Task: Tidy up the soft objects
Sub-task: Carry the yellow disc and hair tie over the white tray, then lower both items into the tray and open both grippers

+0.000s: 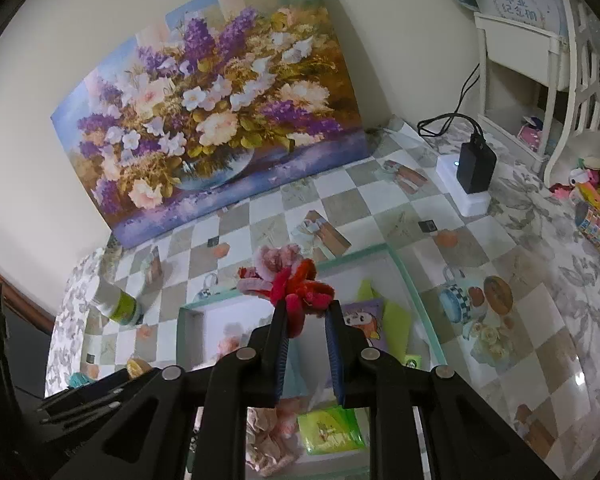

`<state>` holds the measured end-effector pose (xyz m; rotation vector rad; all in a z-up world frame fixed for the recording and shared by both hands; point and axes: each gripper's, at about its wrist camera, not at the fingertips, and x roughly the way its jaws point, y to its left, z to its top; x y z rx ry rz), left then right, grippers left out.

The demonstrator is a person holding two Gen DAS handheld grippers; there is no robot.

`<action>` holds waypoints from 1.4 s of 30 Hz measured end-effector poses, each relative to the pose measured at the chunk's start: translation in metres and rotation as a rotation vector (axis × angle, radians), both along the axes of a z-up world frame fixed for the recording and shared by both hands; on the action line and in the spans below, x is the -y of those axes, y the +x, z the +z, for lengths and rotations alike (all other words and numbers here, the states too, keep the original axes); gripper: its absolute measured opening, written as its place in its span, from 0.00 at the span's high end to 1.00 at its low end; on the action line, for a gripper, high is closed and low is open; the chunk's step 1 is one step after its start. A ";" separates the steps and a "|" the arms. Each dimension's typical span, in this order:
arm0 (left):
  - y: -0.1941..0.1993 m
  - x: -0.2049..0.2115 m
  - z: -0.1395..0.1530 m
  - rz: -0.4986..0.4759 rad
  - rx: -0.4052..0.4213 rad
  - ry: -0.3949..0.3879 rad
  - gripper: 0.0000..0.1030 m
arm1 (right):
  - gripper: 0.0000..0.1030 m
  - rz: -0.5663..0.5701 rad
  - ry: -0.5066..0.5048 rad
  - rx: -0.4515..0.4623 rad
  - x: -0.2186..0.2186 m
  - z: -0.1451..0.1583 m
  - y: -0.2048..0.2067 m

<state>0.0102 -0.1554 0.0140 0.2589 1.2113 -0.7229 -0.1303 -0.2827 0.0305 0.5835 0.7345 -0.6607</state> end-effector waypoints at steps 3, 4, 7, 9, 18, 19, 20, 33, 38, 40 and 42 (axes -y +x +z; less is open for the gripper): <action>-0.005 0.003 -0.007 -0.007 -0.007 0.008 0.49 | 0.81 0.006 0.004 -0.023 -0.004 -0.006 -0.001; -0.007 0.004 -0.010 -0.008 -0.010 0.012 0.49 | 0.81 0.008 0.007 -0.034 -0.005 -0.009 -0.002; -0.011 0.006 -0.024 -0.017 -0.031 0.029 0.48 | 0.81 0.011 0.022 -0.060 -0.006 -0.018 -0.002; -0.012 0.007 -0.035 -0.017 -0.053 0.044 0.48 | 0.81 0.015 0.042 -0.092 -0.006 -0.030 0.000; -0.011 0.010 -0.057 -0.014 -0.082 0.081 0.48 | 0.81 0.034 0.119 -0.238 -0.002 -0.081 0.010; -0.011 0.010 -0.058 -0.014 -0.083 0.084 0.48 | 0.81 0.036 0.122 -0.250 -0.002 -0.084 0.011; -0.011 0.011 -0.059 -0.014 -0.084 0.088 0.48 | 0.81 0.038 0.123 -0.256 -0.002 -0.085 0.011; -0.009 0.012 -0.053 -0.024 -0.099 0.079 0.41 | 0.78 0.010 0.093 -0.288 0.000 -0.078 0.013; -0.012 0.014 -0.048 -0.037 -0.097 0.067 0.41 | 0.69 0.002 0.097 -0.267 0.001 -0.071 0.010; -0.012 0.013 -0.046 -0.035 -0.095 0.062 0.40 | 0.61 -0.001 0.094 -0.258 0.001 -0.068 0.009; -0.010 0.011 -0.043 -0.027 -0.094 0.057 0.40 | 0.58 -0.004 0.085 -0.252 0.000 -0.064 0.009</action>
